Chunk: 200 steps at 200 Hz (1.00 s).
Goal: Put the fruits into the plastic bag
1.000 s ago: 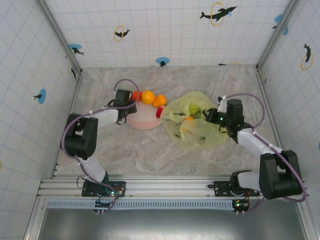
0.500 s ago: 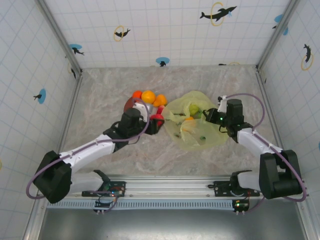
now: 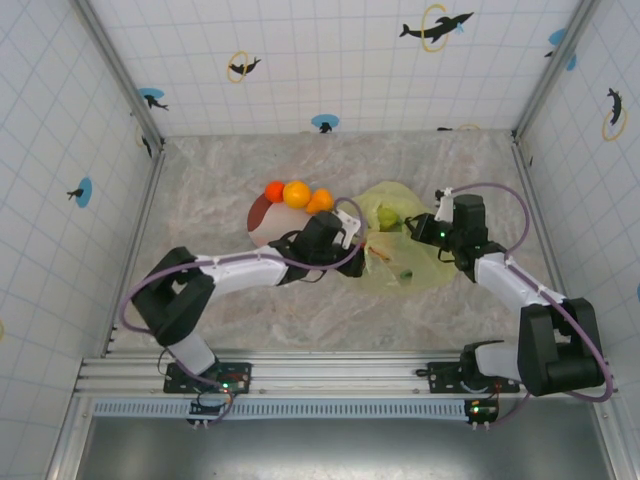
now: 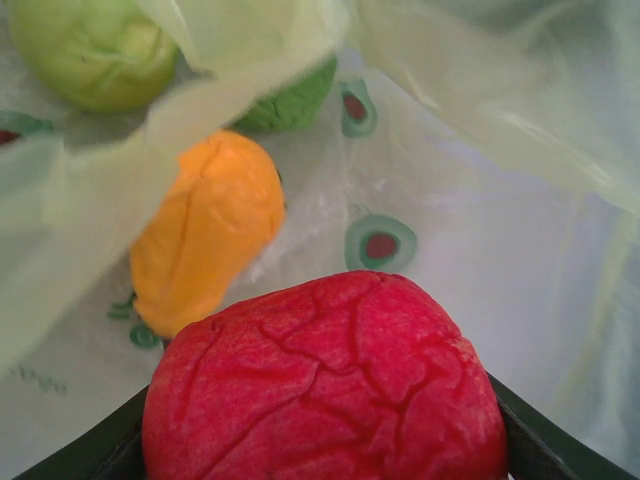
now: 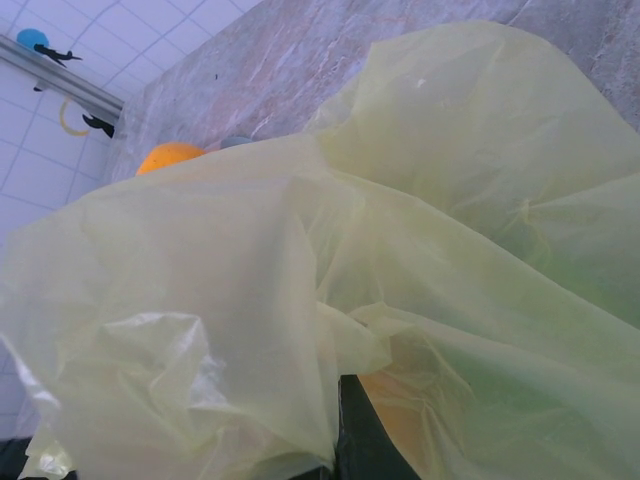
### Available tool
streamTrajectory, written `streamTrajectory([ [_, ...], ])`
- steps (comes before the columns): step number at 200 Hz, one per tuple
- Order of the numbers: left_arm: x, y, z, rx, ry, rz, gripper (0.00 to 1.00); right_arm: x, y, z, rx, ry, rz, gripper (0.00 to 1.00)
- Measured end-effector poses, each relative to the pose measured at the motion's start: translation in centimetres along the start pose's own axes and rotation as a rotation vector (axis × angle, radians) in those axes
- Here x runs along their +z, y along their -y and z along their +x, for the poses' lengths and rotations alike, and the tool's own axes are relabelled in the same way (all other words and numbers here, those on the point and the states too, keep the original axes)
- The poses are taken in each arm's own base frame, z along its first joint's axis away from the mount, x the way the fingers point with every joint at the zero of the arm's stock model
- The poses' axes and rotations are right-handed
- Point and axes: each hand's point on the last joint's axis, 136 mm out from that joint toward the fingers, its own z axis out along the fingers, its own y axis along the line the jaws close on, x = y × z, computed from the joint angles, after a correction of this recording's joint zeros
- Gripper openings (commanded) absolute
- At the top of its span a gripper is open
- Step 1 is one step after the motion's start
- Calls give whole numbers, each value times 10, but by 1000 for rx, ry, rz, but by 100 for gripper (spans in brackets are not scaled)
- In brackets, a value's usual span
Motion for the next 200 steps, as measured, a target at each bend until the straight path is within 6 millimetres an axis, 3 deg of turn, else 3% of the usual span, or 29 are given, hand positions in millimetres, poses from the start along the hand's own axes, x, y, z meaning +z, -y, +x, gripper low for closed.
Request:
streamTrajectory([
  [47,25,-17,-24,-14,40,-83,61,0,0,8,-3,-34,-4,0],
  [102,11,-68,-54,-131,159,-227,63,-1,0,10,-19,-42,1,0],
  [165,43,-103,-53,-144,145,-343,68,-1,-1,11,-22,-47,-3,0],
  [200,60,-109,-62,-140,153,-348,69,-1,-2,11,-23,-47,-3,0],
])
